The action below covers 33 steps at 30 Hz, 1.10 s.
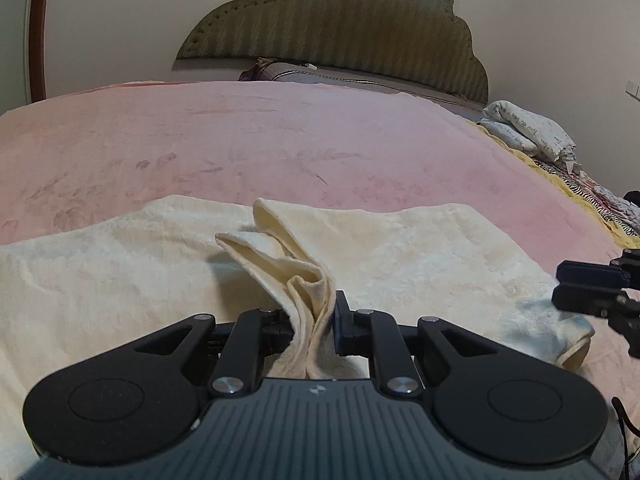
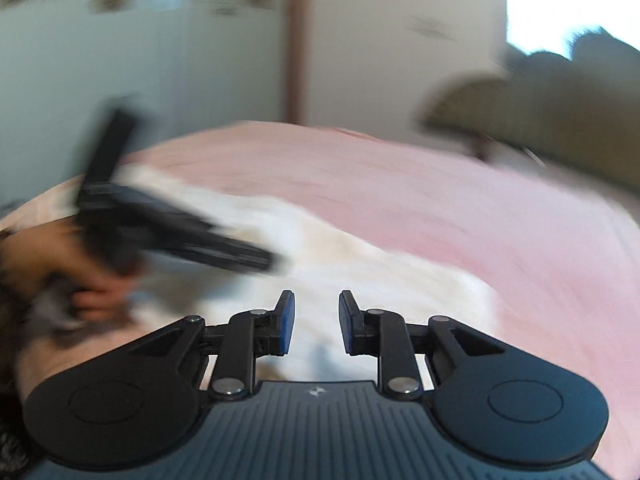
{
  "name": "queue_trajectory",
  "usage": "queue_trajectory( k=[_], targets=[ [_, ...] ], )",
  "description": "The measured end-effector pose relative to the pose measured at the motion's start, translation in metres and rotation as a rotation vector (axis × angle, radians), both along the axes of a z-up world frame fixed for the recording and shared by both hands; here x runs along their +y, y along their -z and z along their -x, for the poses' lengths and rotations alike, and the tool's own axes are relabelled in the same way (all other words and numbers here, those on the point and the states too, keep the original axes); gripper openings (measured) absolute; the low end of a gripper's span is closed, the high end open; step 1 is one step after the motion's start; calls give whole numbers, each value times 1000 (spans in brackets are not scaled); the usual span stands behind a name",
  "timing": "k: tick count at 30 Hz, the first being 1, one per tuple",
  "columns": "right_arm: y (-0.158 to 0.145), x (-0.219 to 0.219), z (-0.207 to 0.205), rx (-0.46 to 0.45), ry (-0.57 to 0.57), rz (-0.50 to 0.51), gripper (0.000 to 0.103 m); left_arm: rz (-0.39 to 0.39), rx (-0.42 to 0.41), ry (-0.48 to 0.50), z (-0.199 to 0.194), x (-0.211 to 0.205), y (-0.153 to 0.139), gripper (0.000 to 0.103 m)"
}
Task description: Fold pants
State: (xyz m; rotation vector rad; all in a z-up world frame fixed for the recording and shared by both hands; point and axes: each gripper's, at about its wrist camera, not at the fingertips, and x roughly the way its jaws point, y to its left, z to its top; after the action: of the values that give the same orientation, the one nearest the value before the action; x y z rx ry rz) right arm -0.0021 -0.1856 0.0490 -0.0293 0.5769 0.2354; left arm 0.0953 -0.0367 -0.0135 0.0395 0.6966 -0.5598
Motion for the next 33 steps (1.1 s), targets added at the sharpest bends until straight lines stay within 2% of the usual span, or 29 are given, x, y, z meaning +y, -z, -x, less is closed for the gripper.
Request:
queue_trajectory(
  k=[2,3,5,7,9,12,14,17,20,21,25,27,30,31,33],
  targets=[
    [2,-19,9,0,102,21,23,13,20,0,-2,3,-2,18],
    [1,-22,16,-11,112,38,23,26,38,-4,-4,5,-2,18],
    [-1,-26,30,-36,86,93,23,58,71,-14,-8,10,-3,18],
    [5,-17,50,-29,36,193,25,78,89,-22,-9,12,-3,18],
    [16,-5,52,-17,9,297,38,79,89,-28,-8,13,-3,18],
    [35,7,60,3,-28,358,39,75,78,-37,-1,15,-8,18],
    [39,13,61,-13,-14,411,39,72,65,-40,2,19,-11,18],
    [51,16,42,7,56,499,39,64,74,-57,0,22,-8,19],
    [64,9,40,39,102,547,54,55,96,-59,-1,21,3,19],
    [63,7,41,37,120,540,58,42,97,-57,-1,19,7,19],
    [59,-8,36,99,182,412,59,20,77,-36,3,16,6,20],
    [54,-16,34,129,193,359,59,14,81,-32,1,18,7,30],
    [42,-30,31,222,148,265,59,35,105,-33,-3,22,8,31],
    [34,-31,33,223,127,247,59,41,112,-32,-4,23,8,32],
    [11,-30,41,153,79,175,59,49,120,-41,-5,22,8,32]
  ],
)
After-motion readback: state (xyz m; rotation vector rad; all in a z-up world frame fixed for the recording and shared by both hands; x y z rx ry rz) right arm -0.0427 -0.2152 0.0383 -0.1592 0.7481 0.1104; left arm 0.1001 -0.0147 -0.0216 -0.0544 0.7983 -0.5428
